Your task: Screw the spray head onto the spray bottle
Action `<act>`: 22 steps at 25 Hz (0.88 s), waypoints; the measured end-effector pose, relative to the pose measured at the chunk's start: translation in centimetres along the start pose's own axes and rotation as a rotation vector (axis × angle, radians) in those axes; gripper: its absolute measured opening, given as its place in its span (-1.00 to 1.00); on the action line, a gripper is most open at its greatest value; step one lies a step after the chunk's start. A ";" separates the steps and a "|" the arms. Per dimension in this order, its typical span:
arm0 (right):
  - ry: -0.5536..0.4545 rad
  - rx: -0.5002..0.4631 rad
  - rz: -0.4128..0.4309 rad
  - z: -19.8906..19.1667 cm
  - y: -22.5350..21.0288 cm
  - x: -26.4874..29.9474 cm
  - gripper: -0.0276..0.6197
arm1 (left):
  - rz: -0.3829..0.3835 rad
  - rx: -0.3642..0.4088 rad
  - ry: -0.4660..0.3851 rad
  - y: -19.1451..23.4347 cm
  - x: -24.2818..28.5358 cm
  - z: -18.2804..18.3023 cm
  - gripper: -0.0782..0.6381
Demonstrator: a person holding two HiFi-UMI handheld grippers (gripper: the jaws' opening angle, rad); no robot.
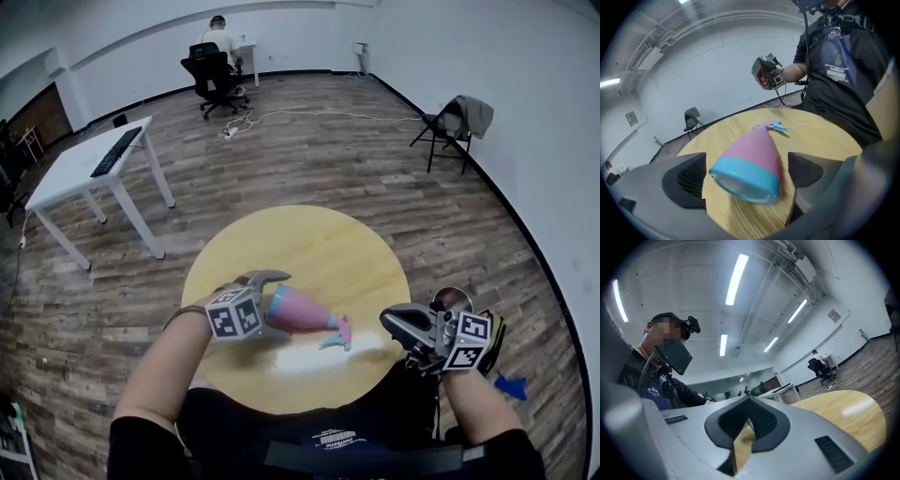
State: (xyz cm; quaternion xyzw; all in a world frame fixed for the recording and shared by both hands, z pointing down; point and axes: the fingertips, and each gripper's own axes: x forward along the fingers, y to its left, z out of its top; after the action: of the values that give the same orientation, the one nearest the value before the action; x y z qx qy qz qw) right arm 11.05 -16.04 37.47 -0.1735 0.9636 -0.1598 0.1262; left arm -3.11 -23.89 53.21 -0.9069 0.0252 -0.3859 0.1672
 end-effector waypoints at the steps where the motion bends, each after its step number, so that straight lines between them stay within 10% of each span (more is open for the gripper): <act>1: 0.002 0.006 -0.005 -0.3 -0.3 -0.1 -0.89 | -0.010 0.016 0.014 -0.1 0.8 -0.4 0.73; 8: 0.004 0.018 -0.021 -0.5 -1.1 -0.4 -0.89 | 0.001 0.103 0.024 -0.9 2.1 -0.8 0.62; 14: -0.004 0.010 -0.068 0.2 -2.2 -0.3 -0.86 | 0.327 -0.085 -0.181 0.2 -4.5 2.2 0.61; 22: 0.127 0.300 0.075 -0.9 -1.0 6.0 0.27 | 0.658 0.093 -0.133 -2.5 -14.7 7.8 0.61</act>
State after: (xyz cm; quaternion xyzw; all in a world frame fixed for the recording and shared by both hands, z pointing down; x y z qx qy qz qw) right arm 5.63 -18.98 37.52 -0.1063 0.9408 -0.3075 0.0952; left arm -8.13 -16.73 38.82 -0.8648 0.2879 -0.2520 0.3251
